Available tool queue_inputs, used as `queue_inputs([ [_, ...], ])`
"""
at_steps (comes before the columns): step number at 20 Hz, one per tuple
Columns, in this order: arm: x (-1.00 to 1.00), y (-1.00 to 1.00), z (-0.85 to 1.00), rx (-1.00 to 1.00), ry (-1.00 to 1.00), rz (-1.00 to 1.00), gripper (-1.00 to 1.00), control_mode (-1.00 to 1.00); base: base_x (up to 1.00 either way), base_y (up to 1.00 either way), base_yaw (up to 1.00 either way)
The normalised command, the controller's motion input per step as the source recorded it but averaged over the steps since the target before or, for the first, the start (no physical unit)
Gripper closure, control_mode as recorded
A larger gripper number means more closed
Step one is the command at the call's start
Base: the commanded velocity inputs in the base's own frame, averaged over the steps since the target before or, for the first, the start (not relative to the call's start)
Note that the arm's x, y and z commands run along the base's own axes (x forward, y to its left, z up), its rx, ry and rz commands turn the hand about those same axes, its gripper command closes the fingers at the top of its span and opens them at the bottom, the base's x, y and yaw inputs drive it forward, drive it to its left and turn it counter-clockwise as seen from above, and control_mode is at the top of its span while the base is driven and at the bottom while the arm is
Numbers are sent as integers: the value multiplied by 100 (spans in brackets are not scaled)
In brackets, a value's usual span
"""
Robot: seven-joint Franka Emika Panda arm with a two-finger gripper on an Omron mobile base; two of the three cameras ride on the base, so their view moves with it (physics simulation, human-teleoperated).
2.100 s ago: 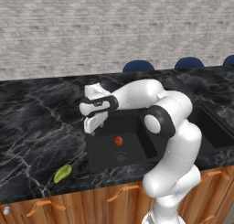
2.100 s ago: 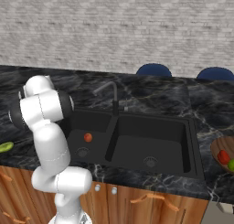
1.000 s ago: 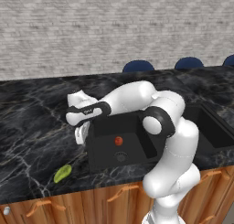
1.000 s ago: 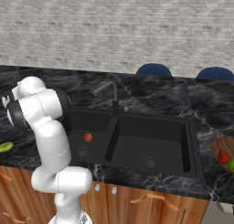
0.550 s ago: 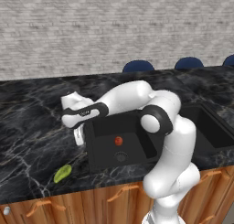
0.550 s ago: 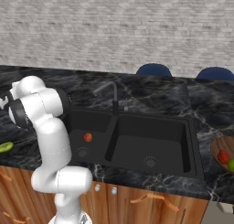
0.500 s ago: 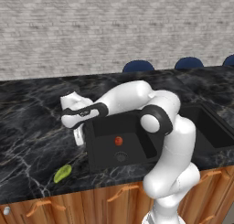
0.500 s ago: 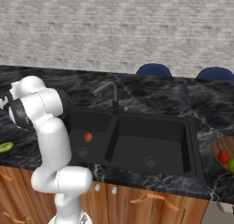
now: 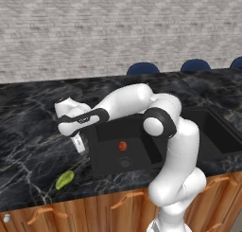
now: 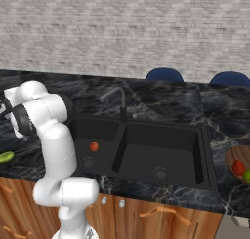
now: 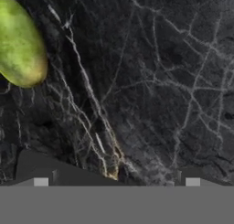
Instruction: There is a mixed pile of frozen fruits and vegetables on the counter. Locate all the frozen vegetables and place the items in a bowl on the counter. Take all the frozen fruits and defrost them in a running sink.
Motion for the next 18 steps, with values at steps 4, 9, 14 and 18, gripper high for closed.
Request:
queue_inputs([
  [4,-17,13,-7,2,0,19,-100,-100,0,0,0],
  [9,-15,8,9,9,9,15,-100,-100,0,0,0],
  [14,-3,7,4,10,7,19,-100,-100,0,0,0],
  [18,-4,17,-3,4,4,20,-100,-100,0,0,0],
])
